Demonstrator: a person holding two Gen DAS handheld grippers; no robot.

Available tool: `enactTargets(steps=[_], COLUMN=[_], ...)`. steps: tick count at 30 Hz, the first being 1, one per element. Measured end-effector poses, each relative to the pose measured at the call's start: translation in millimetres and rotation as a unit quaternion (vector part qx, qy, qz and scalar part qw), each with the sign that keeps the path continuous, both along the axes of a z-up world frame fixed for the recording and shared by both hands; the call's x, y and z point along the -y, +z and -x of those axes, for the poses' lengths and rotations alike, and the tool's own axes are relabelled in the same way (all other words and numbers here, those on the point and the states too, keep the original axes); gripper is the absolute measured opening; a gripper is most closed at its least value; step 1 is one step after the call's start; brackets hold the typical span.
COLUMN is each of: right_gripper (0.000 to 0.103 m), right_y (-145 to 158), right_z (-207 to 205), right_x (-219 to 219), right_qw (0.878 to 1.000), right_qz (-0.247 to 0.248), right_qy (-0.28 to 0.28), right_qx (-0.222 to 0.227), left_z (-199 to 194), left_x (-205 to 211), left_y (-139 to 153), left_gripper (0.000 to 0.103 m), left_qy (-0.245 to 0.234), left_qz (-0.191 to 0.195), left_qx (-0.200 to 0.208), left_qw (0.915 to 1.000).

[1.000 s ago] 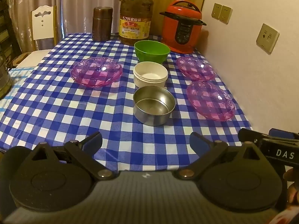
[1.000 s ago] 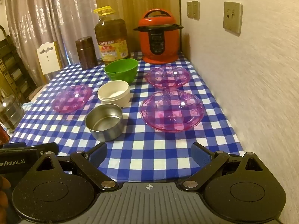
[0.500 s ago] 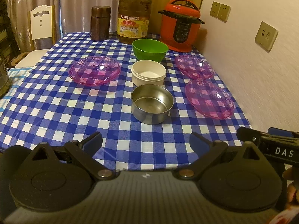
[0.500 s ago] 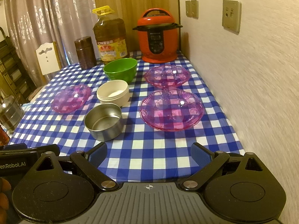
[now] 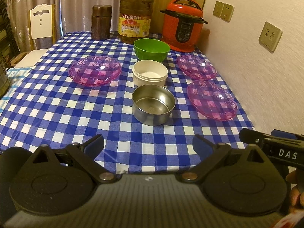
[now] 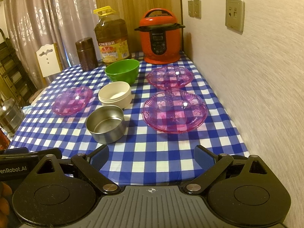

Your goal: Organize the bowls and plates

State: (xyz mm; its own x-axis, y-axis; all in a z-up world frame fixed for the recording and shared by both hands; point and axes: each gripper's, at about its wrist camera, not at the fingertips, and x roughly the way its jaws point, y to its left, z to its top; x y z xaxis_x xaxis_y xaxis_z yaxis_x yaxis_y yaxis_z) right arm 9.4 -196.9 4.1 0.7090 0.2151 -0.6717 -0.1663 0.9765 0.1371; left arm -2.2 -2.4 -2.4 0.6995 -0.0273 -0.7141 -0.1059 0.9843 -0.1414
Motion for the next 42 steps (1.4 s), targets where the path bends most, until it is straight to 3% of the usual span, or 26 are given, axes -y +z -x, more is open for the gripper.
enactTargets(steps=[42], right_gripper=[0.095], right_y=[-5.9], right_z=[-2.5], right_x=[5.8], right_qw=[1.0], right_qz=[-0.003], right_qy=[-0.004], right_qx=[-0.001], left_z=[0.0], left_x=[1.5], left_y=[-1.7], left_gripper=[0.099], left_qy=[0.001], left_qz=[0.001], left_qx=[-0.001], left_qw=[1.0])
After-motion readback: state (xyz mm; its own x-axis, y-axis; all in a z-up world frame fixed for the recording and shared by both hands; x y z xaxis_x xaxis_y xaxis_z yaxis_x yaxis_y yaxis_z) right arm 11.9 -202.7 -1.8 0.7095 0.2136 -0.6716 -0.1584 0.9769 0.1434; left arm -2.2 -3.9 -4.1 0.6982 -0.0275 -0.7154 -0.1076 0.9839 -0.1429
